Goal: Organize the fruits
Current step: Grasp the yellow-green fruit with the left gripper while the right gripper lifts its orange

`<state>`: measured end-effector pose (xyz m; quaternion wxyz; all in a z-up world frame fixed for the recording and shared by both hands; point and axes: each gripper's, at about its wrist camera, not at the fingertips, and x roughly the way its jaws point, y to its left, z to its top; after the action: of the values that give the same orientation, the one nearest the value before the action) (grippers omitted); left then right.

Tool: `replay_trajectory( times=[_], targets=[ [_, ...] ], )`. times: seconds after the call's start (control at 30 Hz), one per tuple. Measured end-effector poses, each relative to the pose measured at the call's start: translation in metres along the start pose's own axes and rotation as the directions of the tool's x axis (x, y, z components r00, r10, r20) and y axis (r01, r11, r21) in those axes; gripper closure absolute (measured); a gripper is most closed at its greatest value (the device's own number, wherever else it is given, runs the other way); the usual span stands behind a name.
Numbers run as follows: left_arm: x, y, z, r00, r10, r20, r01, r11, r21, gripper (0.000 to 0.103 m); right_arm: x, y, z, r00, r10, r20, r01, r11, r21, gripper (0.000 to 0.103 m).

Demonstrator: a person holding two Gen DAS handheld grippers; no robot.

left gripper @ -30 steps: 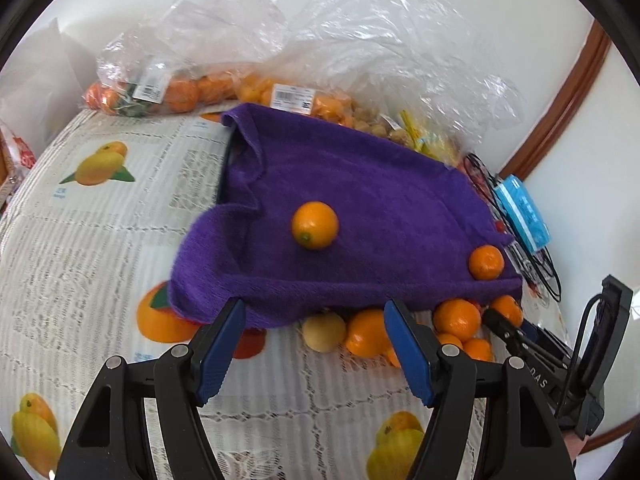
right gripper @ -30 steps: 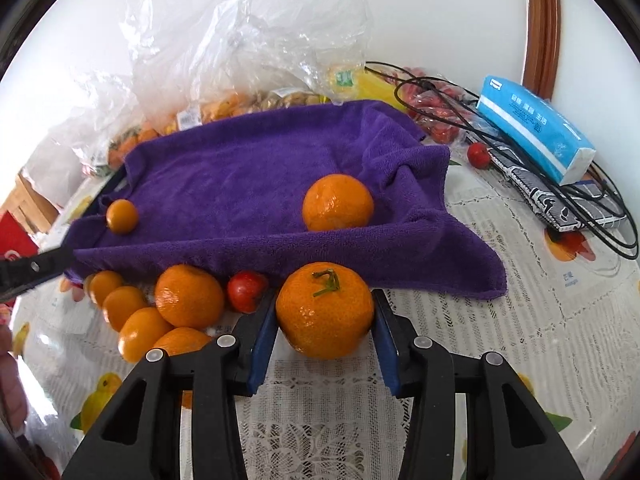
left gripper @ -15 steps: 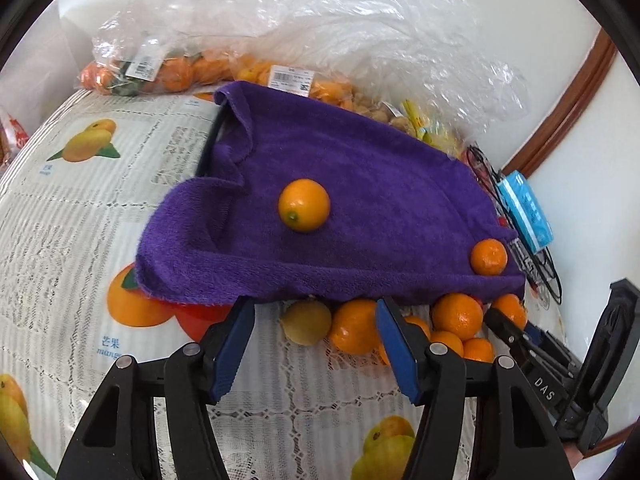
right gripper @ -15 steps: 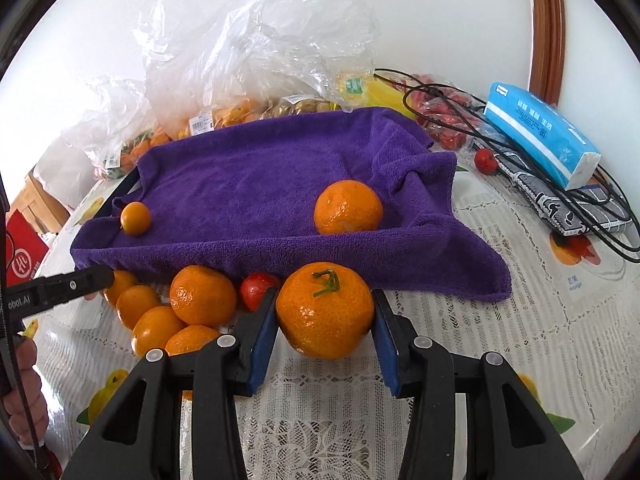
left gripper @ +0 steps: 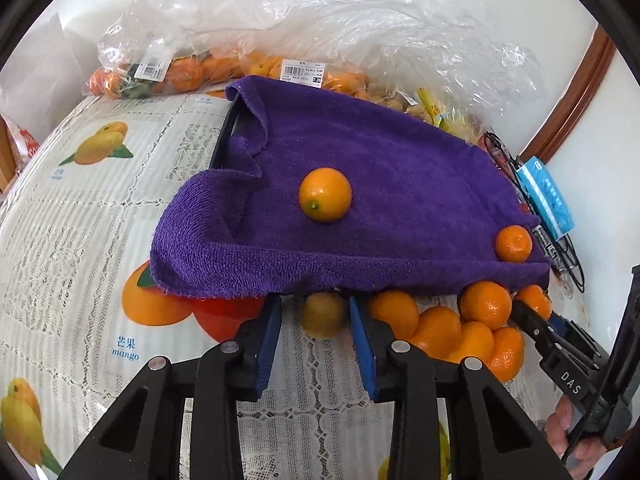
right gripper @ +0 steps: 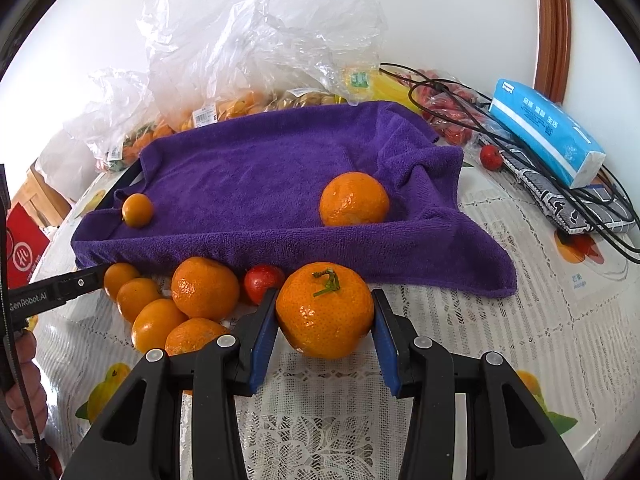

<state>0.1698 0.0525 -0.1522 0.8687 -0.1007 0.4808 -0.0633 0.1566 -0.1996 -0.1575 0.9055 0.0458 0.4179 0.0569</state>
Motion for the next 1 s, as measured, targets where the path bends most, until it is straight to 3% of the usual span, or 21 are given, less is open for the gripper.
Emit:
replay_trajectory(
  times=[0.13,0.23,0.73,1.0],
  targets=[
    [0.003,-0.006,0.0,0.999,0.036,0.016,-0.037,0.999,0.032,0.072,0.001,0.0,0.0,1.0,-0.001,-0.007,0.001,1.0,-0.002,0.058],
    [0.004,-0.012,-0.001,0.997,0.069,0.021,-0.07,0.995,0.076,0.078,0.001,0.0,0.0,1.0,0.001,-0.009,-0.001,1.0,-0.001,0.059],
    [-0.024,-0.009,-0.014,0.999,0.009,0.032,-0.012,0.997,0.083,0.079,-0.03,0.001,-0.002,0.999,0.009,0.048,-0.009,1.0,0.0,0.059],
    [-0.053,-0.015,-0.004,0.995,-0.071,0.074,0.064,0.994,0.09,0.078,-0.062,0.009,0.018,0.994,0.011,0.109,-0.009,1.0,-0.013,0.059]
  ],
)
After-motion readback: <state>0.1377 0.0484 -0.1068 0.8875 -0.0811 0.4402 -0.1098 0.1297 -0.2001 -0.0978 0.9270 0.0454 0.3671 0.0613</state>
